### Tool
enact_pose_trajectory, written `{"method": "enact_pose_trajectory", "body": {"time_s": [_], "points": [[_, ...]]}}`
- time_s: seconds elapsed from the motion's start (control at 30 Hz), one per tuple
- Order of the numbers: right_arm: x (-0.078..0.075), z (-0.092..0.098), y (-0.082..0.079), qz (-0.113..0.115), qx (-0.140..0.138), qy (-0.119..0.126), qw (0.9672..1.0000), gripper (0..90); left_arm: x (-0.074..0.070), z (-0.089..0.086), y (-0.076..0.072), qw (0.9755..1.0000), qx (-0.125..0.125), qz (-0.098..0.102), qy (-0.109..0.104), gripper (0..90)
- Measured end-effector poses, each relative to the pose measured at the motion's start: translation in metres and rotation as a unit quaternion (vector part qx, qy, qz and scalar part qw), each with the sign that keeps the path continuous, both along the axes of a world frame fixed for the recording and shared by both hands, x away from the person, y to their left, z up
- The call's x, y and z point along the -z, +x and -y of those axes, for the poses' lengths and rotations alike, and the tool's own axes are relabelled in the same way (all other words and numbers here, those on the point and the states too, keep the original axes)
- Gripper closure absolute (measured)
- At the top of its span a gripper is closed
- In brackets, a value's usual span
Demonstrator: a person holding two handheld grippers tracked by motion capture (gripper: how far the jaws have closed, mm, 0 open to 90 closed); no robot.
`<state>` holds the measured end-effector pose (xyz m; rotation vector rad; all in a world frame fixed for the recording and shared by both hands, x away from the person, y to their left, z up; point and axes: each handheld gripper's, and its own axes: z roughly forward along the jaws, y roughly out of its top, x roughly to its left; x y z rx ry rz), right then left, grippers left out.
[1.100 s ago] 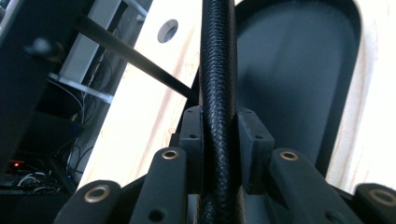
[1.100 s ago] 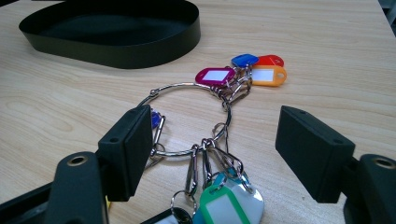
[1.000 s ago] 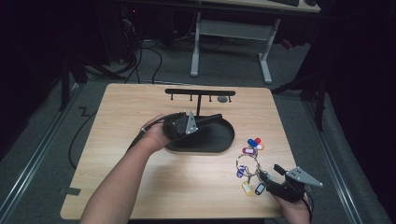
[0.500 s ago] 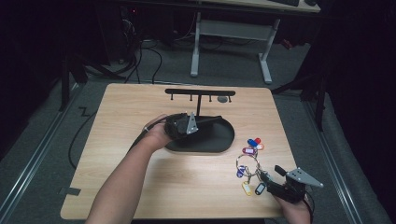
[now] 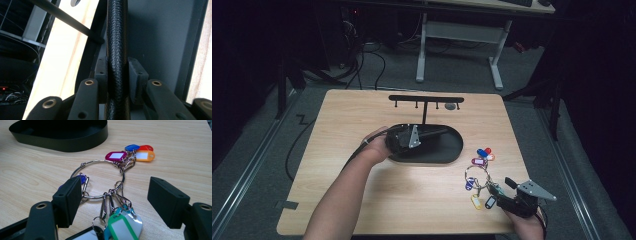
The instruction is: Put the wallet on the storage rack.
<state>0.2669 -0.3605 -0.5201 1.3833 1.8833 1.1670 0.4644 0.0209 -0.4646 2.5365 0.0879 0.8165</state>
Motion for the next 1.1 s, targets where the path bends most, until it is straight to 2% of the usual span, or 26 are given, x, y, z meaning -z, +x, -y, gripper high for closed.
{"method": "enact_pose_trajectory", "body": {"time_s": [0.07, 0.2, 0.27, 0.4, 0.5, 0.63, 0.77, 0.87, 1.1], "points": [[0.001, 0.000, 0.000, -0.001, 0.000, 0.000, 1.0000, 27.9, 0.000, -0.001, 0.000, 1.0000, -0.001, -0.004, -0.001, 72.3], [0.001, -0.001, 0.001, -0.002, -0.001, -0.002, 1.0000, 27.9, 0.001, -0.002, 0.002, 0.9996, -0.012, -0.026, -0.009, 68.4], [0.001, -0.001, 0.001, -0.002, -0.002, -0.005, 1.0000, 27.9, 0.001, -0.003, 0.002, 0.9991, -0.018, -0.037, -0.012, 61.0], [0.001, -0.001, 0.001, -0.002, -0.003, -0.006, 1.0000, 27.9, 0.000, -0.004, 0.001, 0.9972, -0.025, -0.064, -0.031, 56.0], [0.001, -0.002, 0.001, -0.003, -0.002, -0.007, 1.0000, 28.0, -0.002, -0.003, -0.001, 0.9958, -0.021, -0.077, -0.043, 51.1], [0.001, -0.002, 0.001, -0.002, -0.002, -0.008, 1.0000, 27.9, -0.008, -0.001, -0.006, 0.9957, -0.017, -0.072, -0.056, 51.5], [0.000, -0.002, 0.000, -0.002, -0.001, -0.007, 1.0000, 27.9, -0.007, -0.002, -0.008, 0.9955, -0.021, -0.073, -0.056, 51.4], [0.000, -0.002, 0.000, 0.000, -0.001, -0.007, 1.0000, 27.9, -0.005, -0.006, -0.011, 0.9941, -0.027, -0.078, -0.071, 51.6], [0.000, -0.004, 0.001, -0.001, -0.004, -0.010, 0.9999, 27.9, -0.003, -0.016, -0.018, 0.9916, -0.038, -0.086, -0.088, 51.2]]}}
